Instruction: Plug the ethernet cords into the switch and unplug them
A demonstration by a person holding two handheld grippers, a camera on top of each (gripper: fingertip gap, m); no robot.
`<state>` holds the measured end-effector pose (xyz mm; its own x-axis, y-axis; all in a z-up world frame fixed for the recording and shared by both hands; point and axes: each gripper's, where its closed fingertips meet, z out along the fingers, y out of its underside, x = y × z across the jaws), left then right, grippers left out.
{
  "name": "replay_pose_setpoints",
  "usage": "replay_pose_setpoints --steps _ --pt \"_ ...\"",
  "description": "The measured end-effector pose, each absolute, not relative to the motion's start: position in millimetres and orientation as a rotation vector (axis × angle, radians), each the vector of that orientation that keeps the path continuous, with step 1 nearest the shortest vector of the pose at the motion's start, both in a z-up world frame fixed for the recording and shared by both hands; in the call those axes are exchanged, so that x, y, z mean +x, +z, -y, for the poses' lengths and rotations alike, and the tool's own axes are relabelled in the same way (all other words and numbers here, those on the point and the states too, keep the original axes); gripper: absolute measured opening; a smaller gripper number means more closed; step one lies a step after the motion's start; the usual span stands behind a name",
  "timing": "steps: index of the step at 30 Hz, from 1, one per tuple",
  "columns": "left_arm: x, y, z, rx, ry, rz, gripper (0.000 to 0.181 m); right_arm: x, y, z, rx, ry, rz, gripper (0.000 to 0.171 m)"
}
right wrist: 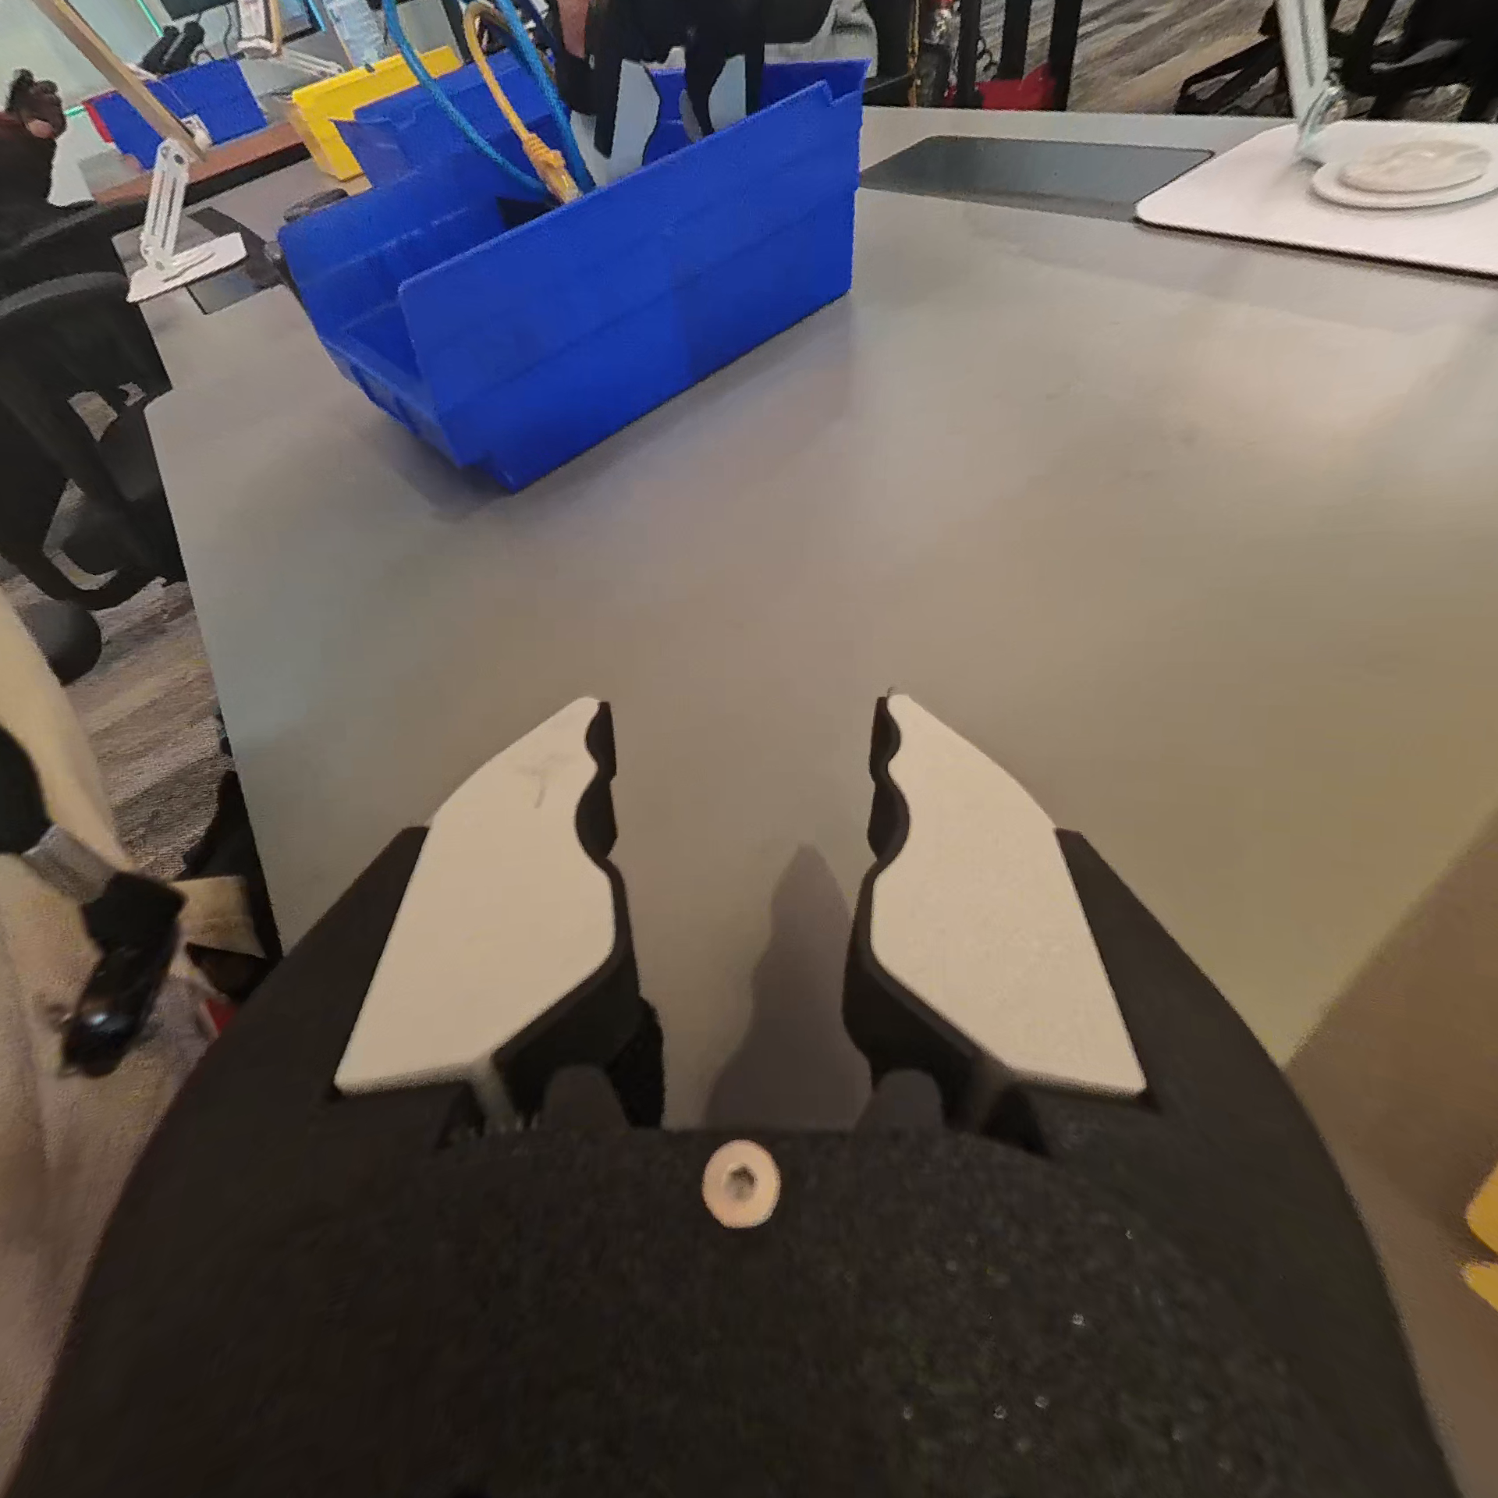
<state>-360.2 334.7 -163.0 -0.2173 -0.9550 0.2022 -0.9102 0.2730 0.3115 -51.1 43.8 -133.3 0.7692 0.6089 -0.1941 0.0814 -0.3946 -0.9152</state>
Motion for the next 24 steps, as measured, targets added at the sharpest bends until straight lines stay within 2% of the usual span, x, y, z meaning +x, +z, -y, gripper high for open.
replay_pose_setpoints --steps 1,2,8,12,17,24 --pt "-362 -165 -334 1.694 -0.192 2.198 0.069 -54 -133 -44 -1.912 0.638 0.533 0.060" --pt "-366 -167 -330 1.685 -0.196 2.183 0.061 -57 -133 -44 -1.910 0.645 0.542 0.060" --pt "-375 -173 -322 1.686 -0.188 2.185 0.062 -63 -134 -41 -1.912 0.640 0.572 0.059" --pt "-371 -150 -322 1.758 -0.184 2.245 0.061 -62 -132 -38 -1.903 0.649 0.569 0.058" --pt "-354 -77 -321 1.948 -0.111 2.346 0.060 -62 -126 -36 -1.890 0.659 0.571 0.057" --pt "-321 68 -329 2.276 -0.105 2.533 0.059 -69 -125 -22 -1.877 0.633 0.619 0.057"
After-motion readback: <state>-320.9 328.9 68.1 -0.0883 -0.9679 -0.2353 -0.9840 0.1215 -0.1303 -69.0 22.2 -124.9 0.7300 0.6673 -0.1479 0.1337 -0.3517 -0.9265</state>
